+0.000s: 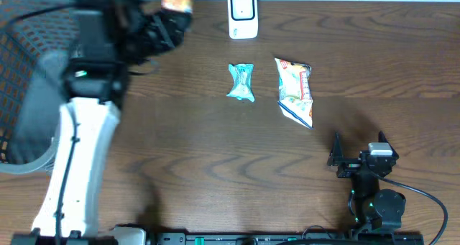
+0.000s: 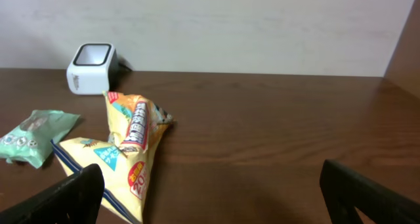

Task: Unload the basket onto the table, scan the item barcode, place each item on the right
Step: 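Hold the orange box at the scanner, then drop it on the table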

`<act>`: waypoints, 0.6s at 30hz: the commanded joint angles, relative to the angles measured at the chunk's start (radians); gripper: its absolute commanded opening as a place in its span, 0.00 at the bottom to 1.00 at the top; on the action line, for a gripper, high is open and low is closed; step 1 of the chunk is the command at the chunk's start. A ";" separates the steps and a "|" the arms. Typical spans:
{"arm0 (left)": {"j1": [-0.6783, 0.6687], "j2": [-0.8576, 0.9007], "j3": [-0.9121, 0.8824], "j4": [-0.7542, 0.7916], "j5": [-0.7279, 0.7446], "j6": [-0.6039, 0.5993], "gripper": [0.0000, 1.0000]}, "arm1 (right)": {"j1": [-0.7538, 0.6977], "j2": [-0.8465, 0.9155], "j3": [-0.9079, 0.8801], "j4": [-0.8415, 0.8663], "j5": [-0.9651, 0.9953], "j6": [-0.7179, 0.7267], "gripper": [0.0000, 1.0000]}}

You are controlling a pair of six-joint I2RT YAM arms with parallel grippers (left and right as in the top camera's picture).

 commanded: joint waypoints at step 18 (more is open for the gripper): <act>-0.333 0.529 0.012 -0.118 -0.687 -0.120 0.43 | 0.006 -0.005 -0.002 -0.004 0.001 -0.011 0.99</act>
